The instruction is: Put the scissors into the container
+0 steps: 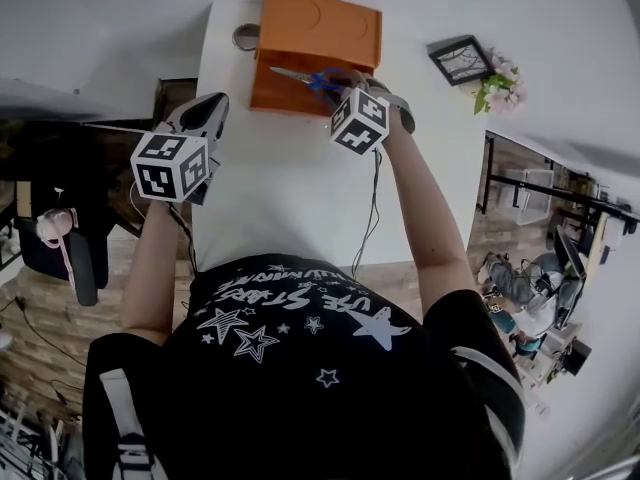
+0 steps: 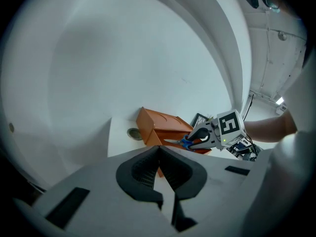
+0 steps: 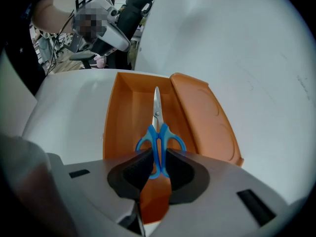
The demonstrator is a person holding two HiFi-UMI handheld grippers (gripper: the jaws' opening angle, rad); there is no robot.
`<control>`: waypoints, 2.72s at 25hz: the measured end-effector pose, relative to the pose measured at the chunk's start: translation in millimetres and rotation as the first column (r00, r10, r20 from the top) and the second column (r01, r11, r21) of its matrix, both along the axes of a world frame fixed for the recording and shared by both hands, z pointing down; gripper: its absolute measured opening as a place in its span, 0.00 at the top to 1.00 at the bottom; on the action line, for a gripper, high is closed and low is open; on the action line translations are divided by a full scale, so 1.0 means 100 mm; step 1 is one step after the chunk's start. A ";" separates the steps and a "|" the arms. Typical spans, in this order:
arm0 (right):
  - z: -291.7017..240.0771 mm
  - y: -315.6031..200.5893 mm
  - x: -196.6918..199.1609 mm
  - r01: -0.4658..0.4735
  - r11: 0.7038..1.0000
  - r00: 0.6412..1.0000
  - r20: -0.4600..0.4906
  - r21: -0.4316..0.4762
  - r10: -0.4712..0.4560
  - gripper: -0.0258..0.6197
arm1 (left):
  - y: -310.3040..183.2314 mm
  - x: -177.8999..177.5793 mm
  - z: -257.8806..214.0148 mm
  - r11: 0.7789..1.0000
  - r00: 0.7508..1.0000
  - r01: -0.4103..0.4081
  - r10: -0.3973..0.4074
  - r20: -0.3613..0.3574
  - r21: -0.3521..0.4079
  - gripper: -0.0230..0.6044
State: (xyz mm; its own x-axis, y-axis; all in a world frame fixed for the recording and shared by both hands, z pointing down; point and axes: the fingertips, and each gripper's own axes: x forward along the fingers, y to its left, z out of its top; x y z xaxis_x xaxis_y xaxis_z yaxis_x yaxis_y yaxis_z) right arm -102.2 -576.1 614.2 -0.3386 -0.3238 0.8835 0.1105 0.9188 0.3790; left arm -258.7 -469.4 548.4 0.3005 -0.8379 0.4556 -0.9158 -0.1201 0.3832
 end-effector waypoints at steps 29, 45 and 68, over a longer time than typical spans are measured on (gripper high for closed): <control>0.21 -0.02 0.09 -0.035 0.996 0.994 -0.102 -0.079 0.027 0.81 | 0.14 0.04 0.11 0.999 0.999 0.024 -0.025 -0.044 -0.032 0.93; -0.33 -0.03 0.06 -0.129 0.992 0.984 0.121 -0.012 0.129 0.81 | 0.26 0.17 -0.04 1.000 0.999 0.011 -0.011 -0.039 -0.010 0.93; -1.60 1.33 1.17 -0.466 0.884 0.737 0.537 -0.035 0.410 0.87 | 1.13 1.16 -0.80 0.981 0.987 -0.160 0.158 0.024 0.110 0.93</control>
State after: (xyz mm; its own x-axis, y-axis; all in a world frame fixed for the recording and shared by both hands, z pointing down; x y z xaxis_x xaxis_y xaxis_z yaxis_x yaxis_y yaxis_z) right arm 15.0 -443.2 454.0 -0.5306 -0.6237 0.5740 -0.5325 0.7722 0.3467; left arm -142.5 -356.4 468.5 0.4280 -0.8258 0.3673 -0.8870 -0.3058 0.3459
